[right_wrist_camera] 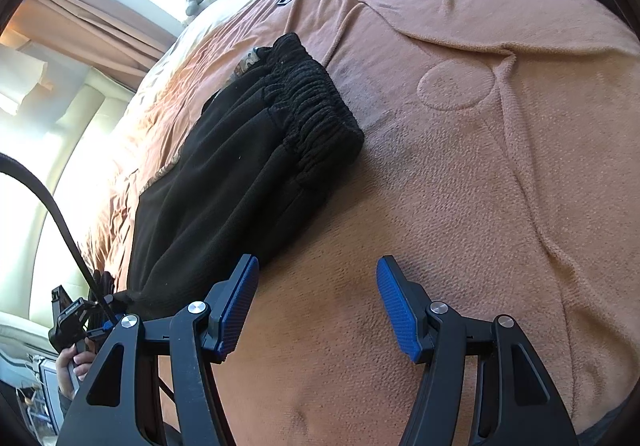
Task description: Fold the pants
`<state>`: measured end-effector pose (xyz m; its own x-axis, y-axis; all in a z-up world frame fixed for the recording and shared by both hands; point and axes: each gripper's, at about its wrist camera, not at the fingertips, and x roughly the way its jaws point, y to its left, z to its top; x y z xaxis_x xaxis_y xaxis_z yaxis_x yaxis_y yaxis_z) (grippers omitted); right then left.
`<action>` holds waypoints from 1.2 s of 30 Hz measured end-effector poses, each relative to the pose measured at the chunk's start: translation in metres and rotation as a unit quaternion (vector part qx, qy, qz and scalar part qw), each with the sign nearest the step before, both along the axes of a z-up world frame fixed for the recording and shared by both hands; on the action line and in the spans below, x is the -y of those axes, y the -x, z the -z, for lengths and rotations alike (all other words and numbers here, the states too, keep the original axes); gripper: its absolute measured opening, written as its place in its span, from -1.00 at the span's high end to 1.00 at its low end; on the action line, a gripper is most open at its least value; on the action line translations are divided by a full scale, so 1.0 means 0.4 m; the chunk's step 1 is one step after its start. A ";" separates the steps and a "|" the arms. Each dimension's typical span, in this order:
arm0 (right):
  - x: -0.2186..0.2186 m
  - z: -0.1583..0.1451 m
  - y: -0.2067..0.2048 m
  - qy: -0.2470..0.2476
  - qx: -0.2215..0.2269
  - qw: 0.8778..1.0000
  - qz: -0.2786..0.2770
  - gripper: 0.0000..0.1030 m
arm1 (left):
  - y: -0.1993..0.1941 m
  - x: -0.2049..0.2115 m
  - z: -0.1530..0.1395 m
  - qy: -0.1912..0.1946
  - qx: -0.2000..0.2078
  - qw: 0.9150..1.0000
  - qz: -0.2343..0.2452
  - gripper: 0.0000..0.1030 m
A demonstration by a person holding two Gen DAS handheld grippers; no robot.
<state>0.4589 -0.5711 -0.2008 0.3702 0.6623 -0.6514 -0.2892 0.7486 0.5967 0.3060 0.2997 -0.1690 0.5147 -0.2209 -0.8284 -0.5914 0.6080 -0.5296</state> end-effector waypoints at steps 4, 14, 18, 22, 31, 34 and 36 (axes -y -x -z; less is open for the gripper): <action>-0.003 -0.004 0.000 -0.001 0.002 1.000 -0.001 -0.16 | 0.021 -0.006 0.021 0.014 -0.020 1.000 -0.015 -0.14; 0.004 -0.005 -0.016 -0.001 0.004 1.000 0.005 -0.16 | -0.012 -0.016 0.056 -0.004 -0.032 0.999 -0.042 0.17; 0.012 -0.001 -0.034 -0.003 -0.002 1.000 0.014 -0.16 | -0.006 -0.022 0.049 -0.017 -0.034 0.998 -0.053 0.79; 0.028 -0.001 -0.050 -0.016 -0.003 1.000 0.022 -0.16 | 0.035 -0.020 0.020 -0.010 -0.013 0.999 -0.049 0.90; 0.018 0.037 -0.098 -0.071 -0.026 0.997 0.005 -0.16 | 0.130 -0.017 0.019 0.022 0.004 0.998 -0.063 0.90; 0.012 0.048 -0.120 -0.091 -0.028 0.995 0.005 -0.16 | 0.138 -0.016 0.036 0.039 0.011 0.997 -0.068 0.90; 0.011 0.057 -0.137 -0.103 -0.030 0.994 0.010 -0.16 | 0.138 -0.014 0.037 0.036 0.015 0.997 -0.066 0.90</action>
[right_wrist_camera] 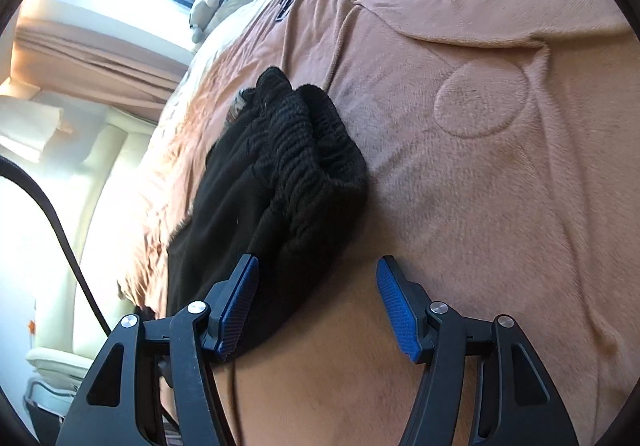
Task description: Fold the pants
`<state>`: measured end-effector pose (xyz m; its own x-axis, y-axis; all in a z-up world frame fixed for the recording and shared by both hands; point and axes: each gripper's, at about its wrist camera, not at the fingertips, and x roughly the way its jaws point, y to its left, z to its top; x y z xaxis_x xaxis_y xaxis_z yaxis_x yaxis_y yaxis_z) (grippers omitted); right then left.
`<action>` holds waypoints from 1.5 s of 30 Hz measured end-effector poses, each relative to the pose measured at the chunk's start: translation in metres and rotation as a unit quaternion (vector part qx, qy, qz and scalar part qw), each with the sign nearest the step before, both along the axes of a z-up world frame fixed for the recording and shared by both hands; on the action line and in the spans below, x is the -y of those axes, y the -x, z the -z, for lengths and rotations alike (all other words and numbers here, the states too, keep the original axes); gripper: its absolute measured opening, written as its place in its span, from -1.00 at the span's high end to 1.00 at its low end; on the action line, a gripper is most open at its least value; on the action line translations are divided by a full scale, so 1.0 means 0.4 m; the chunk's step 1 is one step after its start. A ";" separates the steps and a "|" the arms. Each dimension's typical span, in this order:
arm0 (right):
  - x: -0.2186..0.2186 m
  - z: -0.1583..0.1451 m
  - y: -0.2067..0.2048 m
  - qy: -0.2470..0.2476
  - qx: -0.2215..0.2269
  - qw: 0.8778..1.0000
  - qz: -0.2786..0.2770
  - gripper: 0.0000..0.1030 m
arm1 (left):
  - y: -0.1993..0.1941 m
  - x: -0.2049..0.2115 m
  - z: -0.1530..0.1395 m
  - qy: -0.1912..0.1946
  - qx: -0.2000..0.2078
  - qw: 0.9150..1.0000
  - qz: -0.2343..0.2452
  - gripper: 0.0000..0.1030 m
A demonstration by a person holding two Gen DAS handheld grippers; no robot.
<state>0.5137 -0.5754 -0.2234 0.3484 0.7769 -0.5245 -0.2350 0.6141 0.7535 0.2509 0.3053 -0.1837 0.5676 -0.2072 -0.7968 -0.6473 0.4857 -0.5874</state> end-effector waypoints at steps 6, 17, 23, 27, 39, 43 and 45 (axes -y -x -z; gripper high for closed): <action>-0.008 0.005 -0.033 -0.010 0.014 1.000 0.021 0.26 | 0.014 -0.005 -0.008 0.006 0.009 1.000 -0.009 0.90; -0.014 -0.016 0.013 0.045 0.040 0.997 0.056 0.74 | 0.049 -0.010 0.013 0.007 -0.002 1.000 -0.012 0.89; -0.002 -0.043 0.055 0.060 0.047 0.995 0.071 0.74 | 0.089 -0.032 0.021 0.009 -0.012 1.000 -0.026 0.96; 0.000 -0.055 0.068 0.072 0.041 0.994 0.073 0.74 | 0.092 -0.045 0.016 0.015 0.002 1.000 -0.023 0.96; 0.000 -0.073 0.074 0.079 0.044 0.994 0.068 0.74 | 0.023 -0.040 0.023 0.039 0.048 0.998 -0.011 0.00; 0.004 -0.072 0.069 0.075 0.040 0.994 0.066 0.73 | 0.006 -0.035 0.017 0.036 0.061 0.997 -0.010 0.00; 0.002 -0.071 0.068 0.076 0.041 0.994 0.066 0.74 | -0.001 -0.030 0.020 0.038 0.065 0.997 -0.013 0.00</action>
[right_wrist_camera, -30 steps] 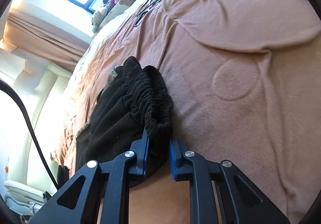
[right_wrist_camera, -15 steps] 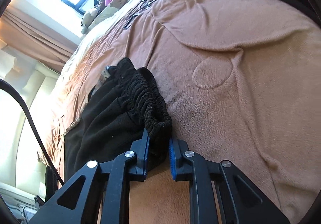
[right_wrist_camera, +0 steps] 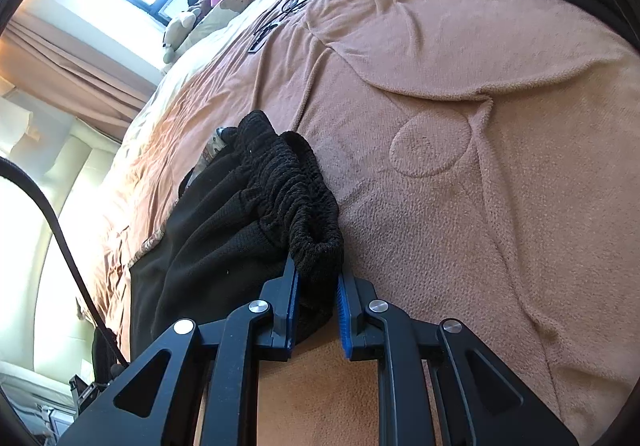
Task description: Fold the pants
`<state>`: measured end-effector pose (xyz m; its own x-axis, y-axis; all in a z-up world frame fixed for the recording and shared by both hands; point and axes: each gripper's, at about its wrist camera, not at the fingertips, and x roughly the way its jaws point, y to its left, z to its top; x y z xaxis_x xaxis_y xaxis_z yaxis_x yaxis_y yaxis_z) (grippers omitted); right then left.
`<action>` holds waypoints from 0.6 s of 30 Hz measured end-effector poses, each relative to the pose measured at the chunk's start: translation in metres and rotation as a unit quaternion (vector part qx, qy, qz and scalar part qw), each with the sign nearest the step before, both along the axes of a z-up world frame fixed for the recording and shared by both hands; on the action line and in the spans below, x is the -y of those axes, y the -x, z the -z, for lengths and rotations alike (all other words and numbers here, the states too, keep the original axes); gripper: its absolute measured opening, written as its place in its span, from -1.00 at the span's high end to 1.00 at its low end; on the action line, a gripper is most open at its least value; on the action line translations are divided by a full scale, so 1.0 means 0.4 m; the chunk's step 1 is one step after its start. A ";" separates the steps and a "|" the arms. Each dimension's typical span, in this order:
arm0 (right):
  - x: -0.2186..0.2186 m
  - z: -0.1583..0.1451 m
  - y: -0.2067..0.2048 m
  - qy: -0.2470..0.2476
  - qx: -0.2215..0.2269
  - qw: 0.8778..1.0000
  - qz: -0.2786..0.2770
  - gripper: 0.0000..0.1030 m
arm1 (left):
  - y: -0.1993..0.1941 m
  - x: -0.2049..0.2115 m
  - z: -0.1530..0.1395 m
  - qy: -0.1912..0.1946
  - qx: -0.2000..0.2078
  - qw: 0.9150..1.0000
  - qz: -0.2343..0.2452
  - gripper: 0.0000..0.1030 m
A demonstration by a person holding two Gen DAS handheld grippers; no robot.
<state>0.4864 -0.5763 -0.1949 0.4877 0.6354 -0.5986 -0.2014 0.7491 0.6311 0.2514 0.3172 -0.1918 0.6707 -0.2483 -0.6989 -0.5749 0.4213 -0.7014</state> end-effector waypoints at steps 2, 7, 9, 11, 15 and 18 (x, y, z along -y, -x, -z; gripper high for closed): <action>-0.005 0.003 -0.003 0.000 -0.001 1.000 0.000 0.73 | -0.008 0.004 0.003 -0.004 -0.002 1.000 -0.002 0.04; -0.005 0.000 0.000 -0.003 0.001 1.000 0.001 0.74 | 0.014 0.004 0.014 0.004 -0.001 1.000 -0.021 0.84; -0.001 -0.008 0.004 -0.010 0.008 1.000 -0.002 0.74 | 0.035 0.002 0.003 0.000 0.007 1.000 -0.028 0.86; 0.005 -0.016 0.008 -0.016 0.015 1.000 -0.003 0.74 | 0.062 0.003 -0.009 0.002 0.012 0.999 -0.035 0.90; 0.018 -0.025 0.009 -0.022 0.018 1.000 -0.003 0.75 | 0.096 0.015 -0.035 0.011 0.024 0.999 -0.038 0.91; 0.031 -0.037 0.013 -0.025 0.025 0.999 -0.001 0.76 | 0.121 0.032 -0.055 0.012 0.033 0.999 -0.038 0.92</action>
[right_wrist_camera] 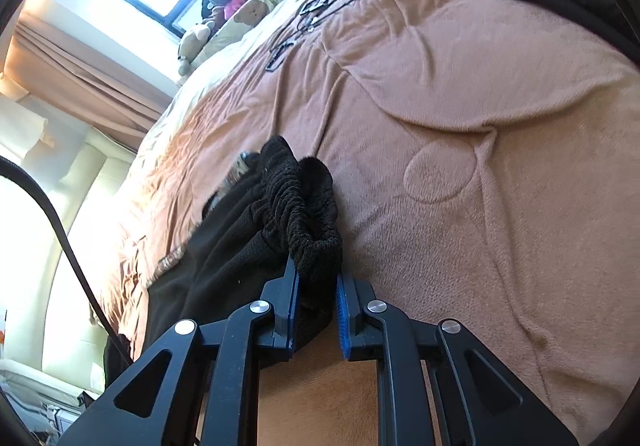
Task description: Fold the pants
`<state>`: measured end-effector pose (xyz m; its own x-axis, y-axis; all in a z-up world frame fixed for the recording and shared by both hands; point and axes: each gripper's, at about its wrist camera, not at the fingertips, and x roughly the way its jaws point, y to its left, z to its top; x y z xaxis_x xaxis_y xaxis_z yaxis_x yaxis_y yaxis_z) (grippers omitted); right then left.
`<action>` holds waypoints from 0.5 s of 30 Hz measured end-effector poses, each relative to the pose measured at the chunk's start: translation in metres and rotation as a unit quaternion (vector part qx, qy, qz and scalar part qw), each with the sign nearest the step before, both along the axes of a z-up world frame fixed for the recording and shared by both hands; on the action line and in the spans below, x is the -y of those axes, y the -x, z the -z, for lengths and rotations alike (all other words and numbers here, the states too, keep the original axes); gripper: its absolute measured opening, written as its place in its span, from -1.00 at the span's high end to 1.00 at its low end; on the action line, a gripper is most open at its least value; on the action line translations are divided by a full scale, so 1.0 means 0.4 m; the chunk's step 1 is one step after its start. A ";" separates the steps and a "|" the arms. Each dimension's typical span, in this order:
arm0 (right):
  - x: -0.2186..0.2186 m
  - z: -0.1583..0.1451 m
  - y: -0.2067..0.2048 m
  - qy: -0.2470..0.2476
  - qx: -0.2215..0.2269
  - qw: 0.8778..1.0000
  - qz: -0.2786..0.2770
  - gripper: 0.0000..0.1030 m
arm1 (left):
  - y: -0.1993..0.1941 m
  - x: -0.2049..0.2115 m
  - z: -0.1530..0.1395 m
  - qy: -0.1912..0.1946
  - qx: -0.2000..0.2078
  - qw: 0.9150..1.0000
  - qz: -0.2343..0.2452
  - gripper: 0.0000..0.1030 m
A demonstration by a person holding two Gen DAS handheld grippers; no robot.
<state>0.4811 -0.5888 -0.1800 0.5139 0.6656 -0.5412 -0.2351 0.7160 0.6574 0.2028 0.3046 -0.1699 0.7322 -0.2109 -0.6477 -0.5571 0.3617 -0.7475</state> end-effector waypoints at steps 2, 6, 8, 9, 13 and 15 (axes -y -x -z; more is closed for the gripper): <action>0.006 -0.003 0.002 0.004 0.001 1.000 -0.003 0.76 | 0.014 0.004 0.001 0.008 0.002 1.000 -0.002 0.92; -0.004 0.013 -0.006 0.052 -0.025 0.998 -0.022 0.66 | 0.022 0.010 0.035 0.007 -0.020 1.000 0.005 0.91; 0.002 0.015 0.001 0.080 -0.022 0.996 -0.016 0.34 | 0.021 0.009 0.053 0.009 -0.028 1.000 0.006 0.91; 0.009 0.009 0.006 0.089 -0.014 0.996 -0.009 0.23 | 0.018 0.011 0.056 0.008 -0.029 1.000 0.006 0.91; 0.013 -0.049 0.031 0.102 0.036 0.994 -0.014 -0.03 | 0.008 0.012 0.059 0.007 -0.029 1.000 0.008 0.90; -0.023 -0.083 0.035 0.114 0.061 0.991 -0.042 -0.03 | 0.009 0.012 0.063 0.011 -0.026 1.000 0.007 0.90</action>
<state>0.4673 -0.5797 -0.1467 0.5323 0.5762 -0.6202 -0.3678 0.8173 0.4436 0.1992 0.2997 -0.1949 0.6948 -0.2349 -0.6797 -0.5905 0.3533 -0.7256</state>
